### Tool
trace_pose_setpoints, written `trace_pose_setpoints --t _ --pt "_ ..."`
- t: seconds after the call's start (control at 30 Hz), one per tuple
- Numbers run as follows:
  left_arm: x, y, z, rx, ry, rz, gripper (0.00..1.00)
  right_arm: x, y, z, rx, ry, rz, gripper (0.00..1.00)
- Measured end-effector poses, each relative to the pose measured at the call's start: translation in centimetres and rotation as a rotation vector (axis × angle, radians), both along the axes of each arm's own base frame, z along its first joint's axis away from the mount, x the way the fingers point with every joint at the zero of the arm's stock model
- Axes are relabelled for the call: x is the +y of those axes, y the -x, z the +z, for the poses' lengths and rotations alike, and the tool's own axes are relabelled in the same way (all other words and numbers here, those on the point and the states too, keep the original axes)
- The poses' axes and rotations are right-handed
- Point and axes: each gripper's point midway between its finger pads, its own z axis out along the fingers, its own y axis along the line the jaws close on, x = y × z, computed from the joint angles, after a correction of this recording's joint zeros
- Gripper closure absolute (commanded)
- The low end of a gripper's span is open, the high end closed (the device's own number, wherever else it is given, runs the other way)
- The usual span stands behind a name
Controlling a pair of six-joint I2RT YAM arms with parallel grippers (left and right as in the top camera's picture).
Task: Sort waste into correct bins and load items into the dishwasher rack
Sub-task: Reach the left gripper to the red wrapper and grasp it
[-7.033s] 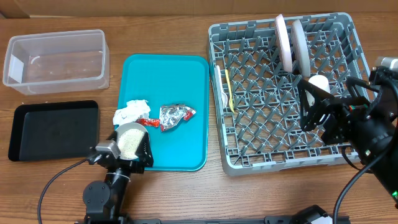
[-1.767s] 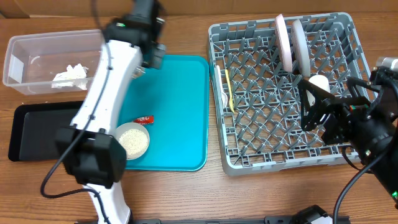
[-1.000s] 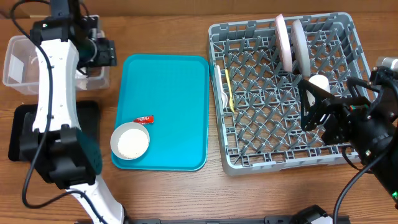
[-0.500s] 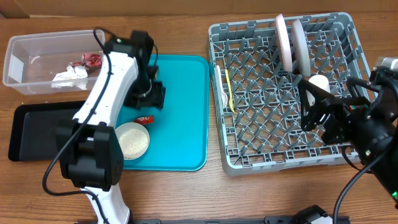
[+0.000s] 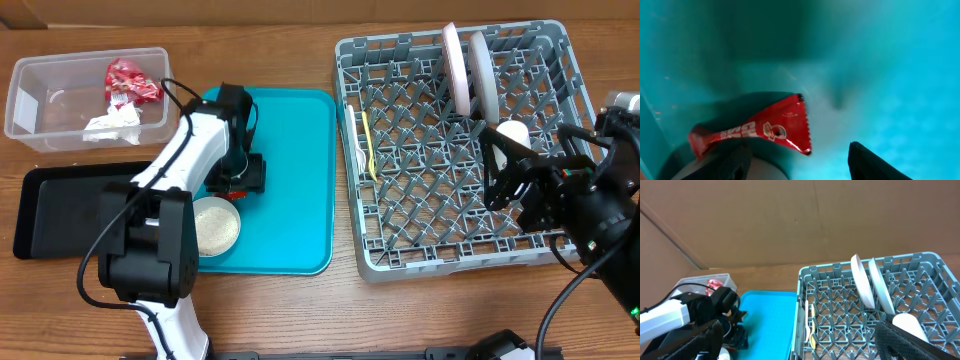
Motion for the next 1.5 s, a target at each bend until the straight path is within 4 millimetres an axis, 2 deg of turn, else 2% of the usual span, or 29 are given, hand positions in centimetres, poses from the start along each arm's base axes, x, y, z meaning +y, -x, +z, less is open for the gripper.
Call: trace_pose_setpoints --t 0.03,0.17,0.37,0.53,0.77,0.87,0.9,1.03,1.13,1.2,1.33,1.5 --pt "0.1 0.1 -0.3 0.0 -0.003 0.0 0.38 0.0 0.0 0.0 -0.001 0.0 0.0 0.0" --pt "0.1 -0.2 -0.6 -0.019 -0.006 -0.001 0.6 0.0 0.0 0.0 0.0 0.0 0.0 0.0" --pt "0.2 -0.4 -0.6 -0.026 -0.01 -0.002 0.73 0.0 0.0 0.0 0.0 0.0 0.0 0.0" --pt "0.1 -1.0 -0.7 -0.053 -0.005 -0.008 0.94 0.0 0.0 0.0 0.0 0.0 0.0 0.0" --pt "-0.5 -3.2 -0.7 -0.14 0.019 -0.008 0.96 0.0 0.0 0.0 0.0 0.0 0.0 0.0" --pt "-0.7 -3.4 -0.7 -0.149 0.03 -0.008 0.96 0.0 0.0 0.0 0.0 0.0 0.001 0.0" --pt "-0.7 -3.2 -0.7 -0.142 0.033 -0.008 0.82 0.0 0.0 0.0 0.0 0.0 0.0 0.0" --pt "-0.4 -2.5 0.6 -0.09 0.017 -0.017 0.66 0.0 0.0 0.0 -0.001 0.0 0.0 0.0" --pt "-0.6 -4.1 2.4 -0.137 0.015 -0.027 0.37 0.0 0.0 0.0 0.0 0.0 0.0 0.0" --pt "-0.5 -4.8 3.2 -0.16 0.006 -0.035 0.24 0.0 0.0 0.0 0.0 0.001 0.001 0.0" --pt "0.6 -5.0 3.3 -0.167 -0.058 -0.049 0.22 0.0 0.0 0.0 0.0 0.0 0.0 0.0" --pt "2.3 -6.2 2.7 -0.22 -0.097 -0.021 0.26 0.0 0.0 0.0 0.0 0.0 0.0 0.0"
